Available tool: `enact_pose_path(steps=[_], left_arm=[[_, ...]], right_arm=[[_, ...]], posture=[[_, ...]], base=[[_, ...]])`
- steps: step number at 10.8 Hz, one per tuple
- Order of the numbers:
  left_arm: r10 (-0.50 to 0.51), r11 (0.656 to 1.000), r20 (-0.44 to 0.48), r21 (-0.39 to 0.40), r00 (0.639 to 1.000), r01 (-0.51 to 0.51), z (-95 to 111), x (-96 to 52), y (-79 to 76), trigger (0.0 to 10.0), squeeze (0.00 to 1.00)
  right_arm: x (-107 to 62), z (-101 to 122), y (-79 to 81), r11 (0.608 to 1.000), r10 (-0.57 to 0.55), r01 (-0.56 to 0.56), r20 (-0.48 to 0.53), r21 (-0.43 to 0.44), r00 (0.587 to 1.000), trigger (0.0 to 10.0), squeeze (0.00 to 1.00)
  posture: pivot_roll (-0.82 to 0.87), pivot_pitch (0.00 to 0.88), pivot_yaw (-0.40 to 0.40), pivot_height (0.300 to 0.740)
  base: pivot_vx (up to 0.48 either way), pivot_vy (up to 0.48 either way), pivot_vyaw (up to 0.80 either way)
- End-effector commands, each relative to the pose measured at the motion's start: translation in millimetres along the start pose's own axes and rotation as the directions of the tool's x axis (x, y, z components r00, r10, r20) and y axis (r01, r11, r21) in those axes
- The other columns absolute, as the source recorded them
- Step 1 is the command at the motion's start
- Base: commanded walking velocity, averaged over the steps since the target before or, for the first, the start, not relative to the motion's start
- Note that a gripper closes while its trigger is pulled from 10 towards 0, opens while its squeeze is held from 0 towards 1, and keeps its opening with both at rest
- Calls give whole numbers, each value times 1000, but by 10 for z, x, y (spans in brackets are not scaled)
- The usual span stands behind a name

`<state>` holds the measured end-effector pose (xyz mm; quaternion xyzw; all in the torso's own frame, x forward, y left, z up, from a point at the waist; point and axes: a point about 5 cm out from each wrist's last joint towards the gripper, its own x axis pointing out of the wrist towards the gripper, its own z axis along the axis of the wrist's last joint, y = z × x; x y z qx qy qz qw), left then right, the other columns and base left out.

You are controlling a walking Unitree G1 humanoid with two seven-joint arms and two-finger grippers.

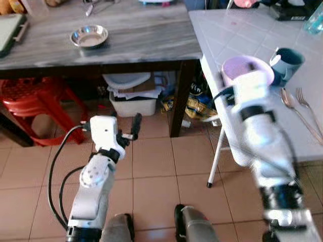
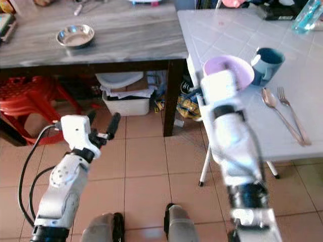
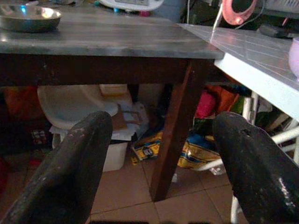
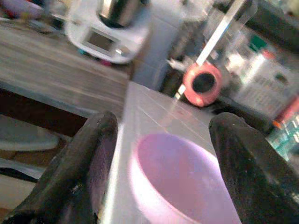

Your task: Setting the table

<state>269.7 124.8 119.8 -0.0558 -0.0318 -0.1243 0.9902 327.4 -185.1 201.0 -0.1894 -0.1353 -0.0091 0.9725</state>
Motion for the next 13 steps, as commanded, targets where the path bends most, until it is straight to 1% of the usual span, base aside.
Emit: enact_pose_path(steps=[1,2,3,5,7,8,10,13], left_arm=[[-10,1000,-25,2,1000,10,-28,-24,-4,10000,0],[-3,1000,-45,11,999,3,-48,-28,-6,10000,0],[-8,999,-41,36,999,9,-42,-42,2,10000,0],[0,1000,-22,30,1000,1,-14,-45,23,10000,0],[1,1000,-18,23,1000,-1,-8,-40,21,10000,0],[8,1000,-9,20,1000,-8,6,-30,25,10000,0],[26,1000,10,16,1000,-27,49,-11,53,10000,0],[33,999,6,15,999,-33,43,-23,67,10000,0]], right_arm=[[19,-24,-79,999,-27,27,-20,17,999,10000,0],[12,-20,-80,1000,-27,27,-18,11,999,10000,0],[-39,-42,-17,1000,-9,10,-23,22,1000,10000,0],[-143,-71,83,999,15,-14,-26,49,1000,10000,0],[-179,-17,134,998,50,-50,22,24,999,10000,0],[-169,89,157,996,80,-77,93,-37,992,10000,0],[-170,195,199,991,111,-97,162,-93,981,10000,0],[-196,208,243,989,125,-108,179,-102,976,10000,0]], posture=[[-45,195,3,740],[-45,195,3,740],[-39,195,1,740],[-40,194,1,740],[-47,191,-1,740],[-48,189,-3,740],[-43,186,-10,740],[-43,189,-7,740]], base=[[0,0,0],[0,0,0],[0,0,0],[0,0,0],[0,-354,0],[0,-349,0],[0,-375,0],[0,-433,0]])
